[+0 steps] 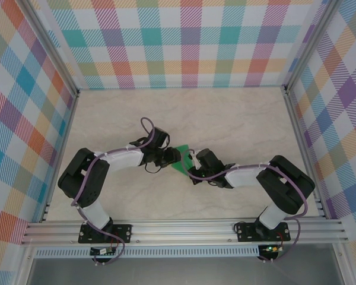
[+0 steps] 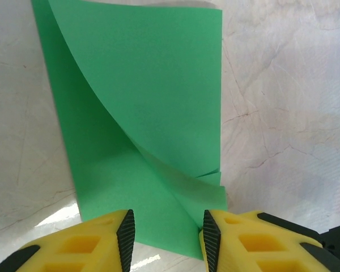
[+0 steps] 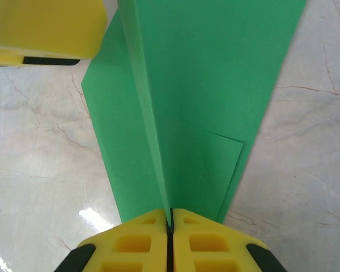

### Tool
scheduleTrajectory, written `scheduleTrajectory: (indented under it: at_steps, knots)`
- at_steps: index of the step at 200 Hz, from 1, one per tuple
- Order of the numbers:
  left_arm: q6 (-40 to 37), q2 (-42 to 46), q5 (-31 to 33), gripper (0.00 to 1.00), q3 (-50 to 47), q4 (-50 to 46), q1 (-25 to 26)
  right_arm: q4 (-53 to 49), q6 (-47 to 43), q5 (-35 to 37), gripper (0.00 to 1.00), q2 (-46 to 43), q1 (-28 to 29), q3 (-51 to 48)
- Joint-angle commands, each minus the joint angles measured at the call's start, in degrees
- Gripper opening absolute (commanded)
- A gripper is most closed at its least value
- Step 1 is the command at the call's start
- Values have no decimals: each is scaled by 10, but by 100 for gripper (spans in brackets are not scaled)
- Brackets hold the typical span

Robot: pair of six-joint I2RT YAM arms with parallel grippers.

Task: Fold a paper plane with a square sheet of paper (fold left side to right side)
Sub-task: Fourth fold the wing at the center of the table.

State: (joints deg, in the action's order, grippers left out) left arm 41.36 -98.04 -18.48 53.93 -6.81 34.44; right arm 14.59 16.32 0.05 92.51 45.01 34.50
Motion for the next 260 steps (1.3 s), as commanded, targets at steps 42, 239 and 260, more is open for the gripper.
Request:
scheduleTrajectory:
  at_steps: [42, 239, 260]
  knots:
    - [4, -28, -3, 39, 28, 14, 8, 13, 16, -48, 8, 4, -20, -4]
    - [5, -62, 11, 39, 33, 13, 14, -4, 24, -80, 15, 16, -35, 13]
    - [5, -62, 13, 39, 31, 12, 14, -5, 25, -82, 18, 11, -35, 13]
